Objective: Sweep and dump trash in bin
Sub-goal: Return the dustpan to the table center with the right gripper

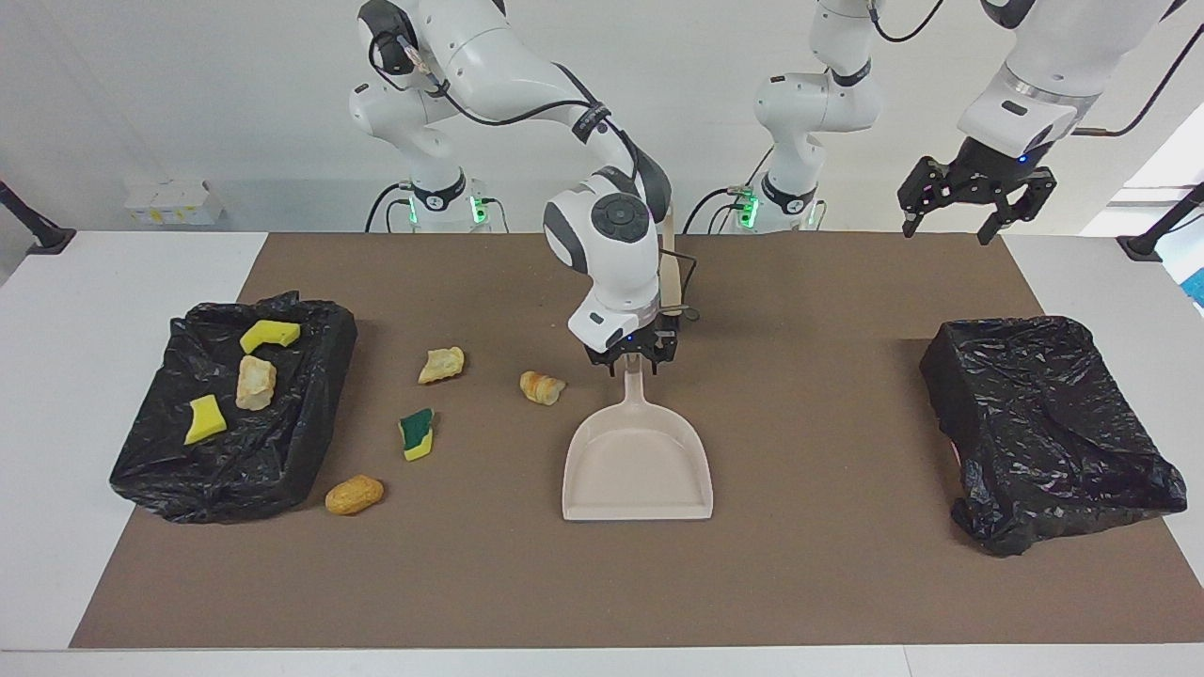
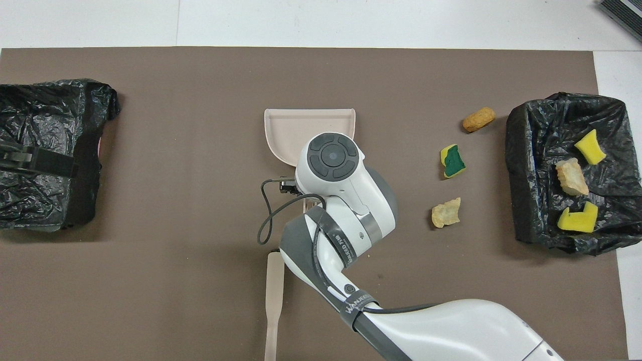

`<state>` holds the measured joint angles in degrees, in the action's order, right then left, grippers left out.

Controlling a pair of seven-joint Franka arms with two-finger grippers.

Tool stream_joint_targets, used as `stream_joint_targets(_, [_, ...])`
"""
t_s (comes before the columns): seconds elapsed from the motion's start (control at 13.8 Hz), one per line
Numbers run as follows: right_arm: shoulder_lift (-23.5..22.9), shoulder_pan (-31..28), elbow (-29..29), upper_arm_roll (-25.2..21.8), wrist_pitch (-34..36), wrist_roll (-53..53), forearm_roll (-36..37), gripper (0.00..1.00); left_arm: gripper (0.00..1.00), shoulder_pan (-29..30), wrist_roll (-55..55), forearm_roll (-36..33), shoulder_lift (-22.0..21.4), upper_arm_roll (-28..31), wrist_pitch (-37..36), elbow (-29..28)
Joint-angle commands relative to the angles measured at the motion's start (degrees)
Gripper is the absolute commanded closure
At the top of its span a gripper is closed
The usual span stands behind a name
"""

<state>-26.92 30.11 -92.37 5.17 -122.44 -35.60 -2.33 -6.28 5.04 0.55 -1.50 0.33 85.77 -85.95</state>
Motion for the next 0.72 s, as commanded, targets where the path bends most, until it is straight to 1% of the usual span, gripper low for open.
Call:
stream_joint_targets(0.0, [3.44, -0.23, -1.31, 0.36, 1.94, -0.52, -1.8, 0.0, 0.0, 0.66, 0.5, 0.5, -1.58, -0.24, 0.09, -1.77])
stream_joint_targets(0.29, [11.52, 1.61, -5.52, 0.63, 7.64, -1.75, -3.56, 0.0, 0.0, 0.66, 0.5, 0.5, -1.58, -0.24, 0.09, -1.77])
stream_joint_targets(0.36, [12.84, 2.4, -6.41, 0.63, 8.26, -3.23, -3.56, 0.0, 0.0, 0.66, 0.5, 0.5, -1.58, -0.24, 0.09, -1.77])
stream_joint_targets(0.58, [14.26, 6.27, -7.47, 0.63, 9.06, -10.44, -3.64, 0.0, 0.0, 0.66, 0.5, 0.5, -1.58, -0.24, 0.09, -1.77])
stream_joint_targets(0.65, [15.39, 6.71, -9.12, 0.63, 8.89, -11.15, -3.64, 0.0, 0.0, 0.66, 0.5, 0.5, -1.58, -0.24, 0.09, -1.77])
